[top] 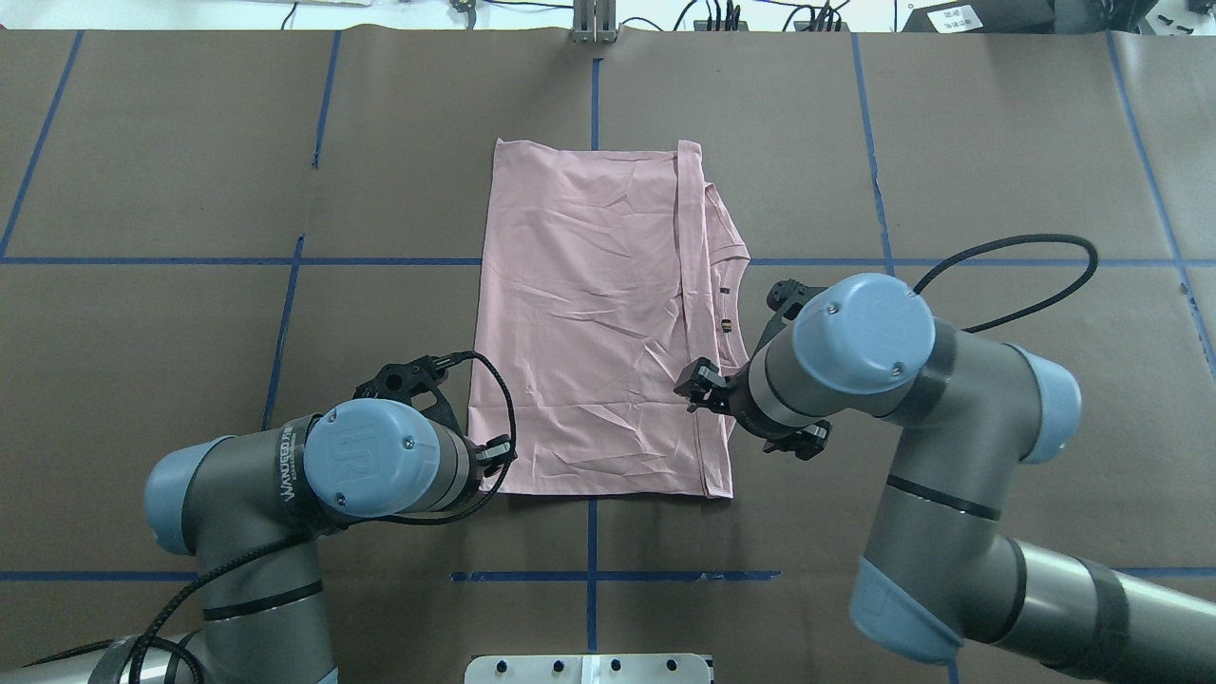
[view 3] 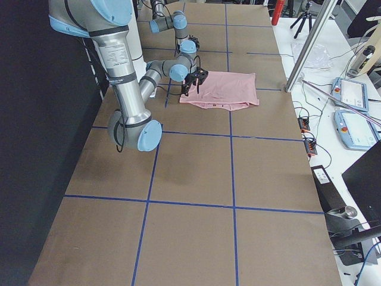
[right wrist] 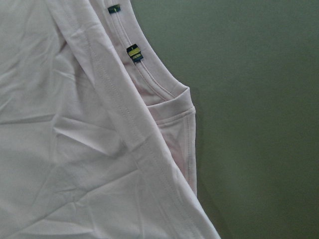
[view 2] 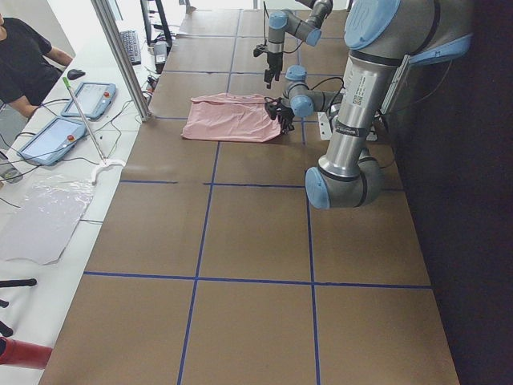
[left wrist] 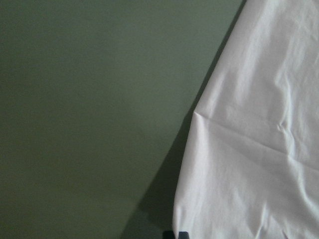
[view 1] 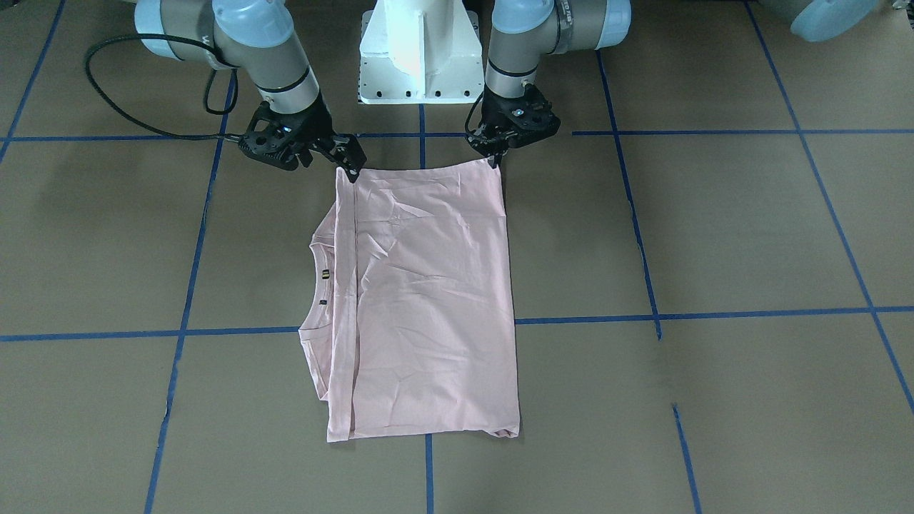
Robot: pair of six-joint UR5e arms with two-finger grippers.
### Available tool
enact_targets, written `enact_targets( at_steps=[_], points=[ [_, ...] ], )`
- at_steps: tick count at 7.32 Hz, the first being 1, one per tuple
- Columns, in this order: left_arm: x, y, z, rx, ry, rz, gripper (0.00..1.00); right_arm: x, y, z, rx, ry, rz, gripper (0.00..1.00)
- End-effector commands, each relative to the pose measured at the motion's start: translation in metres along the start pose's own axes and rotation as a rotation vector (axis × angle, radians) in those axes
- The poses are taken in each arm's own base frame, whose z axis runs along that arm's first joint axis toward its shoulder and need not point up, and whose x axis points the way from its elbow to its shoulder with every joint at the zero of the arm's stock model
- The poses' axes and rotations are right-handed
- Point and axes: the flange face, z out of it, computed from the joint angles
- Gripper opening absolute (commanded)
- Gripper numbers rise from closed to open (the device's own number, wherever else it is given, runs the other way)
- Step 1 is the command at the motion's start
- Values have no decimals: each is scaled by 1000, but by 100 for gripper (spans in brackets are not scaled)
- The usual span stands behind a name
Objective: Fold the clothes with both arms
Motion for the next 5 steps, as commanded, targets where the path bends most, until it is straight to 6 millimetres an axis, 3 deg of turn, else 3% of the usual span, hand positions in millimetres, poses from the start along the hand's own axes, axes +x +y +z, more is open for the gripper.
enact_targets(
  at_steps=[1, 5],
  points=[
    [0, 0, 0, 2, 0, 0, 0, -30, 16, 42, 22, 52, 99, 100],
    [0, 0, 1, 2, 0, 2, 0, -21, 30, 70, 18, 104, 91, 100]
  ],
)
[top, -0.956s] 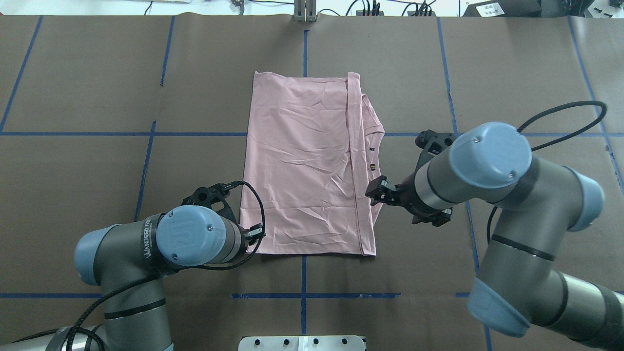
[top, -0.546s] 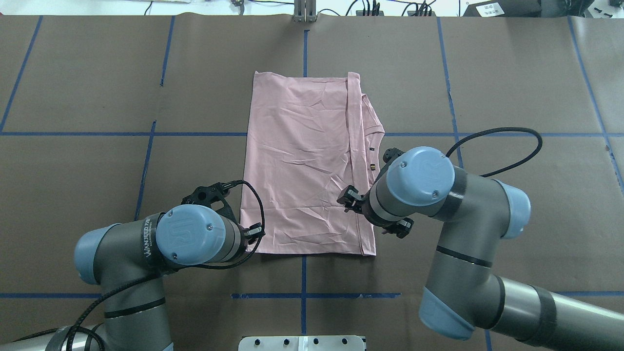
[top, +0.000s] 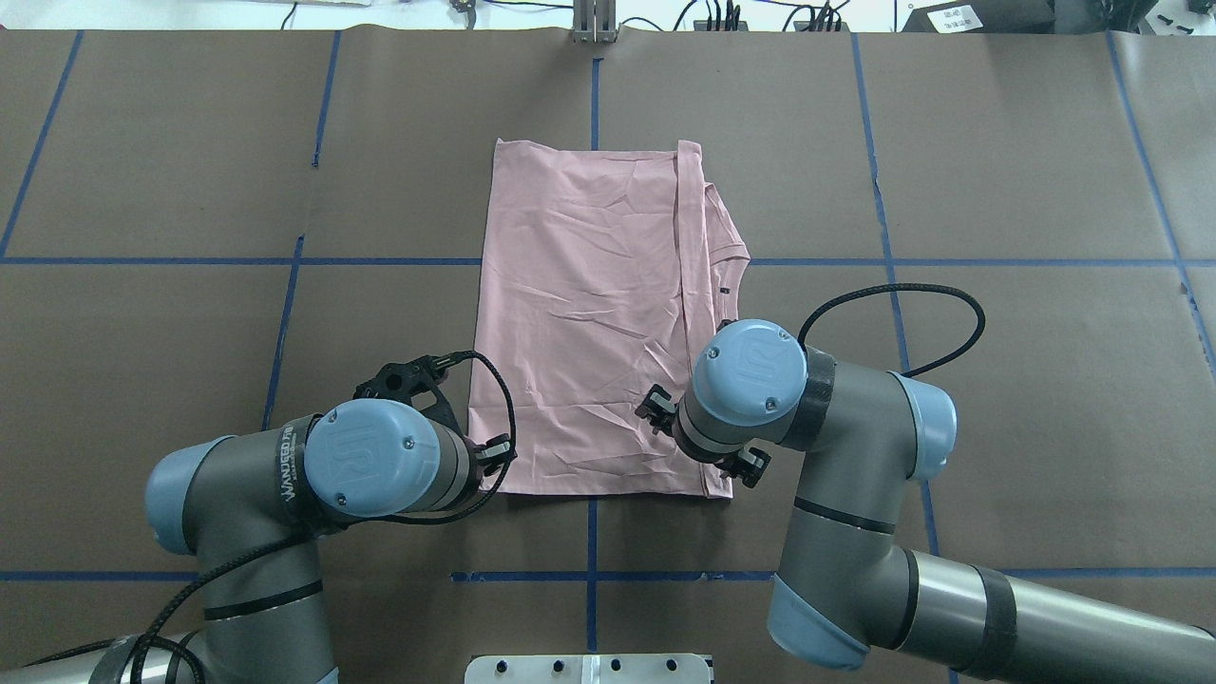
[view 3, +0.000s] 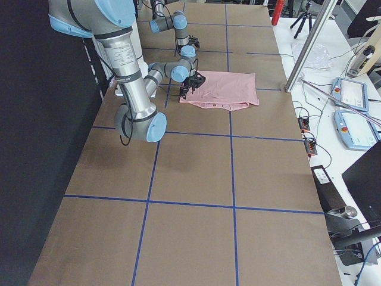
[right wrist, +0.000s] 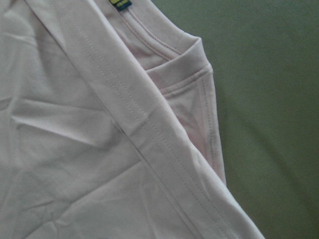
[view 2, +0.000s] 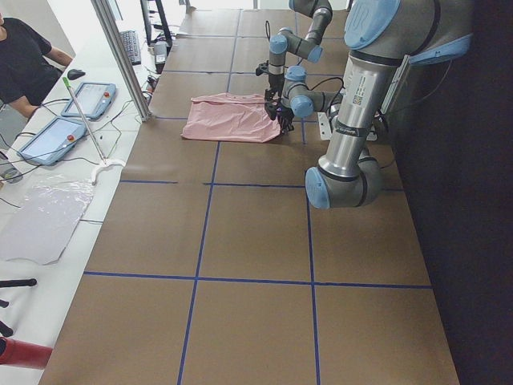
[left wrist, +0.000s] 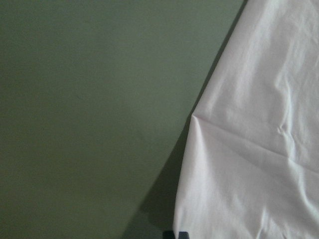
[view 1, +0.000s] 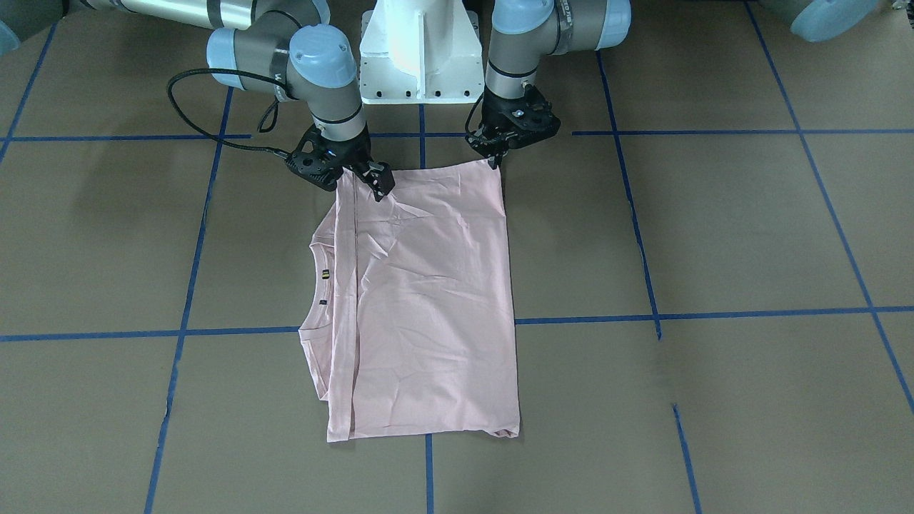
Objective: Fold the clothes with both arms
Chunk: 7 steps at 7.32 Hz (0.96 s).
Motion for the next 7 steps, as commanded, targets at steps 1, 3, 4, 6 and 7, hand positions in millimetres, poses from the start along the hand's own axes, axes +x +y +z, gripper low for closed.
enact_targets(
  at_steps=[1, 3, 4, 6, 7],
  points=[
    [0, 0, 1, 0, -2, 0, 0, 3, 6, 12, 8, 19, -6, 100],
    [0, 0, 2, 0, -3, 0, 0, 6, 8, 15, 6, 25, -11, 100],
    [0, -1, 2, 1, -3, -1, 0, 8, 8, 16, 7, 28, -10, 100],
    [0, 0, 2, 0, -3, 0, 0, 9, 8, 18, 15, 57, -2, 98],
    [0, 0, 2, 0, -2, 0, 0, 7, 10, 14, 15, 54, -3, 69]
  ],
)
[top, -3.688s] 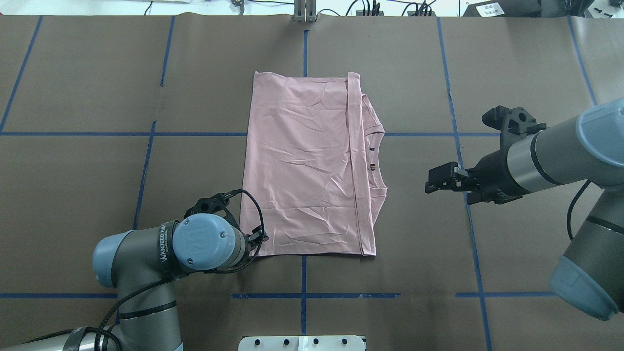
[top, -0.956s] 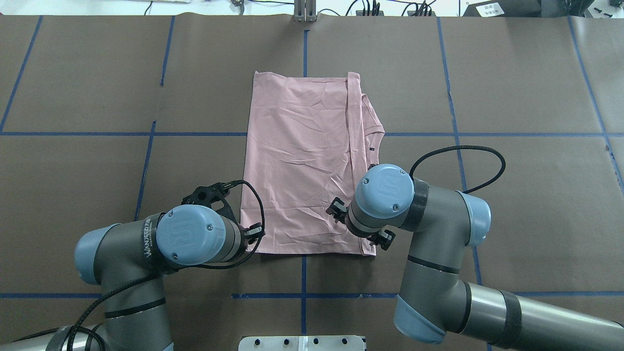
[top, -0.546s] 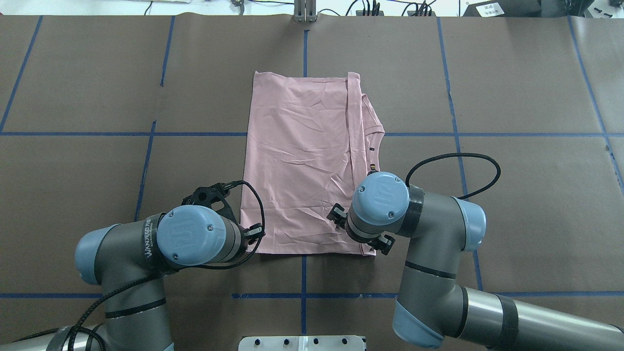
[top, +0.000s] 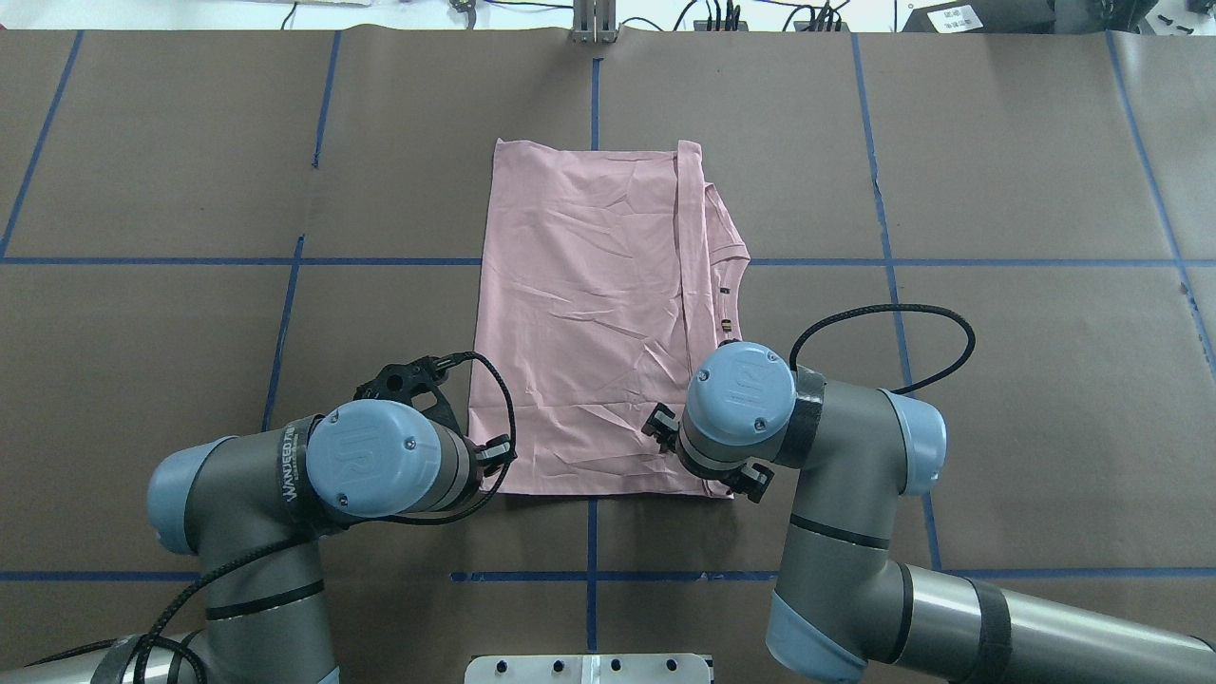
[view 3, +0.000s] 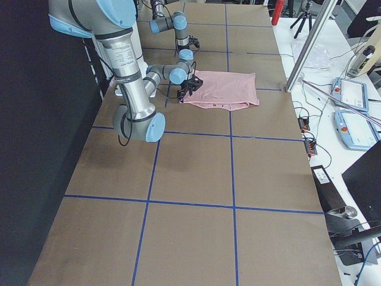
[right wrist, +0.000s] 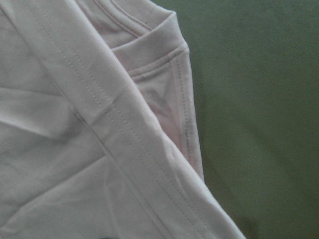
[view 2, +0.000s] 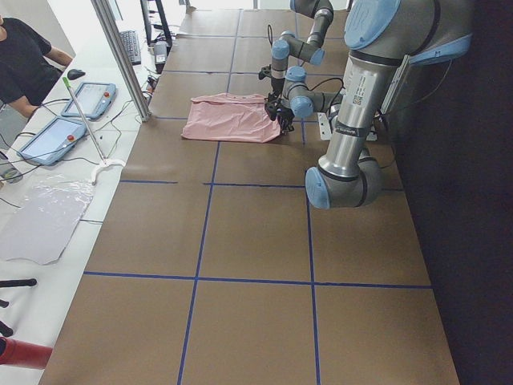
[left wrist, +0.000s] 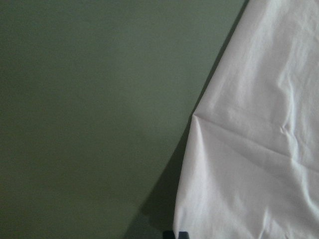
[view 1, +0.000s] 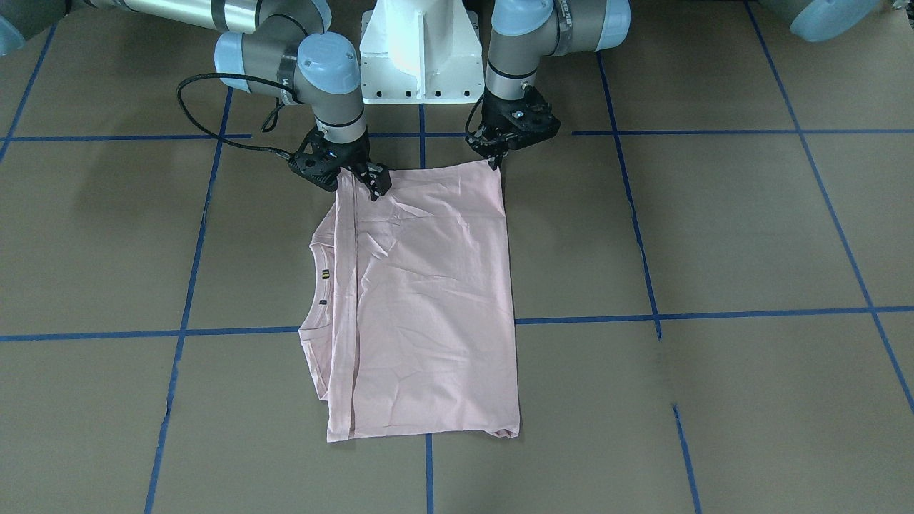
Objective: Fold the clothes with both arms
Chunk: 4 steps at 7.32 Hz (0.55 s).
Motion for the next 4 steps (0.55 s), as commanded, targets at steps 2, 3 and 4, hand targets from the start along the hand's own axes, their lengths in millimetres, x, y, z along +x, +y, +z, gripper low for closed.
enact_targets(
  at_steps=[2, 3, 4],
  points=[
    [0, 0, 0, 1, 0, 0, 0, -2, 2, -4, -1, 3, -2, 2],
    [0, -1, 0, 2, 0, -1, 0, -2, 2, -5, -1, 2, -1, 0],
    [0, -1, 0, 2, 0, -1, 0, -3, 2, -7, 0, -2, -1, 0]
  ],
)
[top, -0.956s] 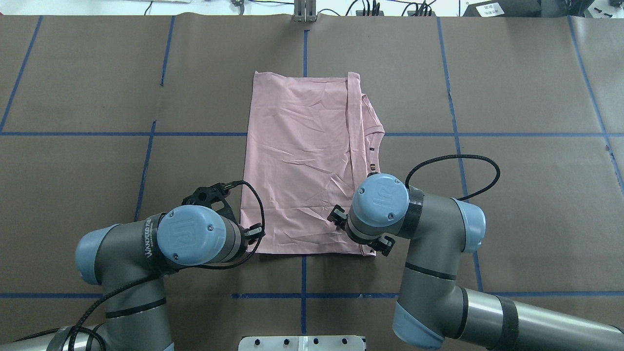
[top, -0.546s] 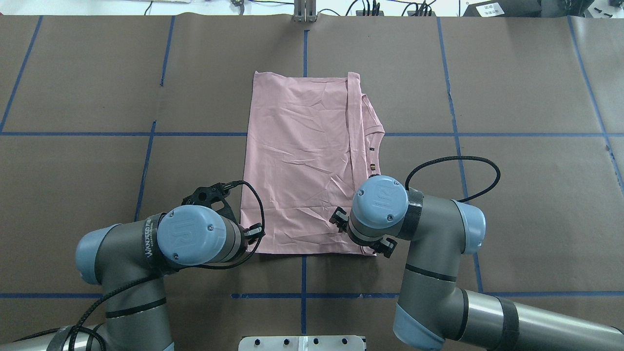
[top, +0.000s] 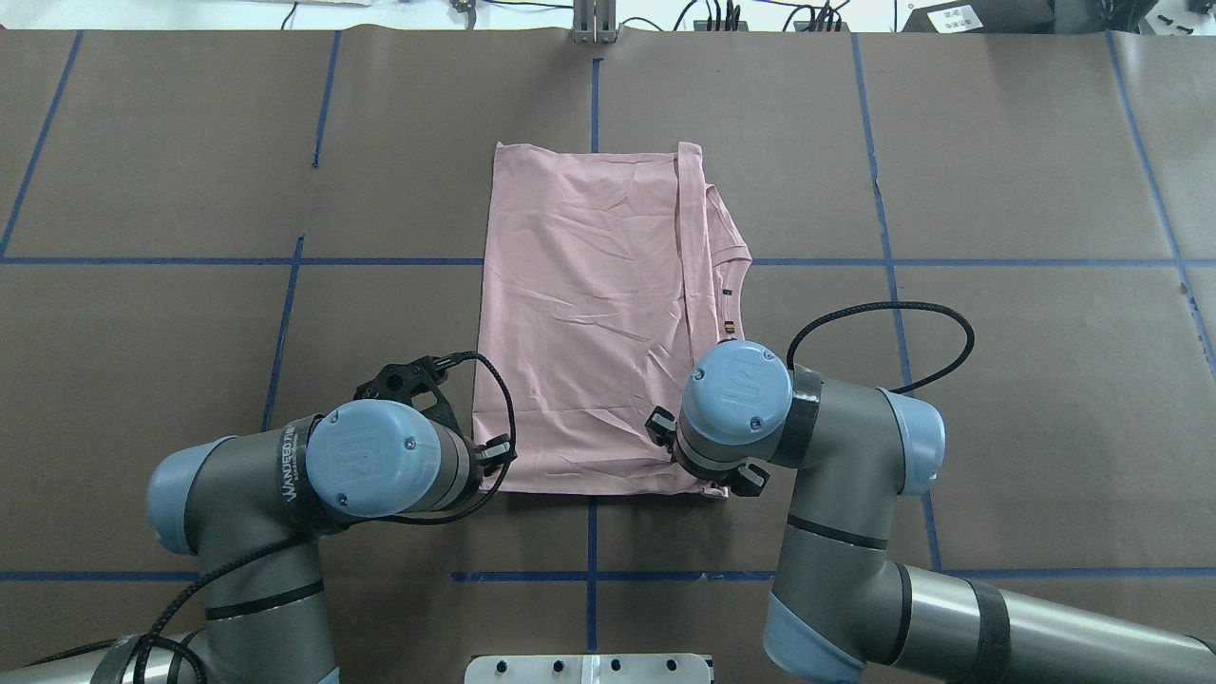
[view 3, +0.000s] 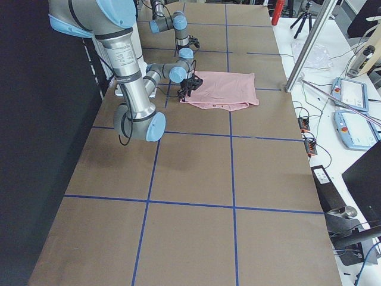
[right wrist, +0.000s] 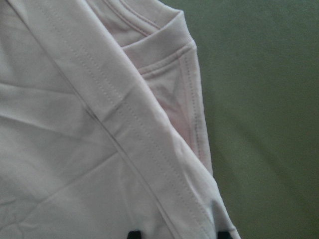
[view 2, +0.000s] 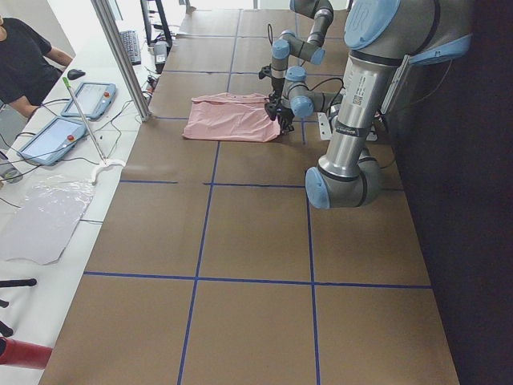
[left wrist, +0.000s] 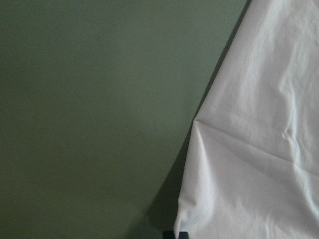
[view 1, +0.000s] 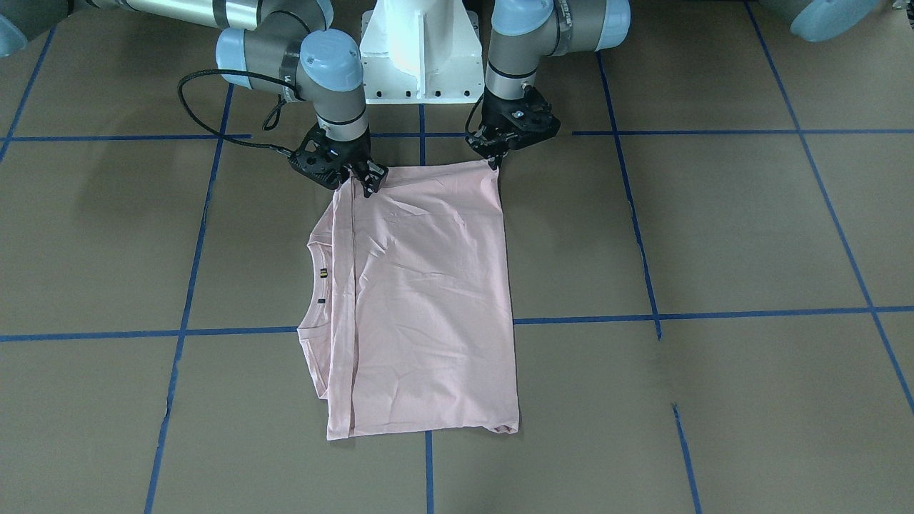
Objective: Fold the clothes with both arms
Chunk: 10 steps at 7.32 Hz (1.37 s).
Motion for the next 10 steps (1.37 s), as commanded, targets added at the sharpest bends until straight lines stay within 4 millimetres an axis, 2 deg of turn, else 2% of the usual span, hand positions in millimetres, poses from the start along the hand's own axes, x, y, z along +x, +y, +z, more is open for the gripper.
enact_targets(
  at_steps=[1, 2, 4, 5, 7, 8, 9, 10],
  points=[
    [0, 0, -1, -1, 1, 0, 0, -3, -2, -6, 1, -14, 2, 0],
    [0, 0, -1, 0, 1, 0, 0, -4, -4, -14, 1, -31, 4, 0],
    [1, 1, -5, -6, 8, 0, 0, -5, -1, -45, -11, -94, -5, 0],
    [2, 1, -7, -8, 10, 1, 0, -6, -3, -49, -11, -100, -3, 0],
    [-3, 5, -28, -19, 42, 5, 0, -3, -2, -47, -20, -95, -7, 0],
    [-13, 11, -41, -32, 58, 15, 0, -1, -1, -47, -27, -94, -10, 0],
    [-19, 28, -37, -51, 32, 33, 0, 8, 15, -58, -55, -110, -35, 0],
    [-24, 49, -46, -75, 9, 55, 0, 31, 34, -70, -87, -124, -68, 0]
  ],
)
